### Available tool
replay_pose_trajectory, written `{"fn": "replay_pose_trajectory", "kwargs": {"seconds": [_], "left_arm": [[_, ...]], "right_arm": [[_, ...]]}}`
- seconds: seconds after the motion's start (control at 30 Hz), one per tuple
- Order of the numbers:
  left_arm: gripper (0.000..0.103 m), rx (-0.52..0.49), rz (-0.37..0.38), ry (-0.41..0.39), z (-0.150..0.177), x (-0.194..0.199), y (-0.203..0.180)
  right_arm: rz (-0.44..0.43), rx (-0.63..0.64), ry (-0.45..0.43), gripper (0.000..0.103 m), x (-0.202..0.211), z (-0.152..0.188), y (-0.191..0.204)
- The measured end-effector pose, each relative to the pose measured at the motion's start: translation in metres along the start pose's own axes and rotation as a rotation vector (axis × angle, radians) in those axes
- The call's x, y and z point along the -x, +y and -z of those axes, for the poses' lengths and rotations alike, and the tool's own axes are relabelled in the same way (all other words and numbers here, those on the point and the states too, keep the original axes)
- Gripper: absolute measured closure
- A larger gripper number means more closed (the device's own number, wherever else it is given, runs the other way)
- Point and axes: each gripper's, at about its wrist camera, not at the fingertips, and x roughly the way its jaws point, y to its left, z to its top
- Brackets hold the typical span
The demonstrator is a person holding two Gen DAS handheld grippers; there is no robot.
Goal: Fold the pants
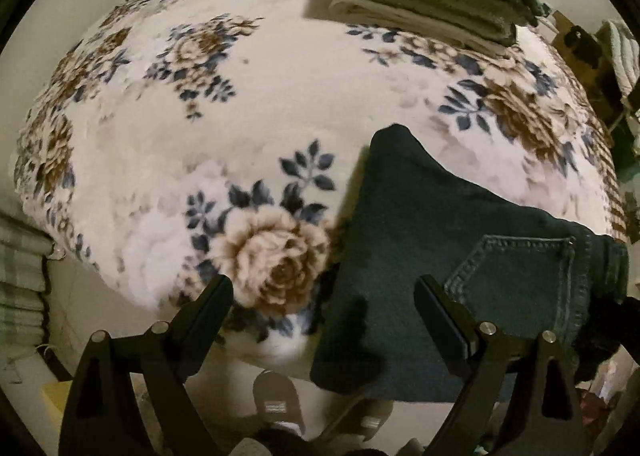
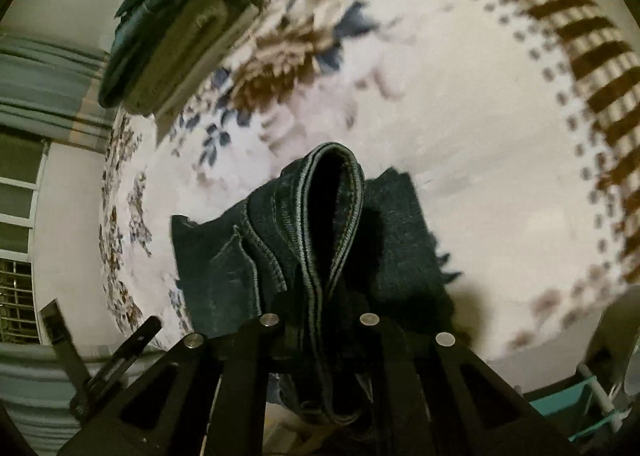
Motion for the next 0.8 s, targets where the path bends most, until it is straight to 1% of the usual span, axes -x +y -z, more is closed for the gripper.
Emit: {"fn": "replay_pose_trajectory", "kwargs": {"seconds": [0.13, 0.23, 0.27, 0.33, 0.37, 0.4, 0.43, 0.53, 0.57, 0.6, 0.67, 0.77, 0.8], "left_arm": [[0.011, 0.006, 0.061, 0.037, -0.011, -0.014, -0.011], [0.011, -0.003, 0.091, 0.058, -0.017, -0.028, -0.024], [0.011, -0.013, 0.098, 0.070, -0.019, -0.035, -0.029], [0.011, -0.033, 0.103, 0.096, -0.020, -0.049, -0.038], [0.011, -0.049, 0.097, 0.113, -0.019, -0.057, -0.043], [0.011, -0.062, 0.091, 0.127, -0.019, -0.063, -0.046], [0.011, -0.078, 0.090, 0.139, -0.017, -0.068, -0.050], [0.011, -0.101, 0.087, 0.132, -0.016, -0.068, -0.054], [0.010, -0.107, 0.086, 0.129, -0.015, -0.068, -0.055], [0.010, -0.107, 0.086, 0.129, -0.015, -0.068, -0.055], [0.010, -0.102, 0.090, 0.135, -0.014, -0.067, -0.055], [0.010, -0.098, 0.091, 0.140, -0.014, -0.065, -0.053], [0.010, -0.103, 0.091, 0.141, -0.013, -0.065, -0.053]], "right_arm": [[0.020, -0.018, -0.017, 0.093, 0.026, -0.016, -0.018], [0.058, -0.032, -0.027, 0.093, 0.039, -0.029, -0.047], [0.069, -0.023, -0.014, 0.093, 0.037, -0.035, -0.057], [0.069, -0.022, 0.070, 0.090, 0.013, -0.047, -0.071], [0.080, -0.043, 0.100, 0.072, 0.007, -0.049, -0.080], [0.110, -0.064, 0.114, 0.049, 0.005, -0.050, -0.087], [0.141, -0.106, 0.108, 0.047, 0.009, -0.049, -0.096], [0.148, -0.193, 0.028, 0.046, 0.037, -0.038, -0.106], [0.145, -0.223, 0.016, 0.046, 0.044, -0.032, -0.108], [0.130, -0.263, 0.007, 0.046, 0.049, -0.025, -0.111], [0.054, -0.356, 0.030, 0.046, 0.050, -0.007, -0.118], [-0.045, -0.482, 0.103, 0.046, 0.025, 0.020, -0.127], [-0.074, -0.519, 0.112, 0.047, 0.016, 0.026, -0.130]]}}
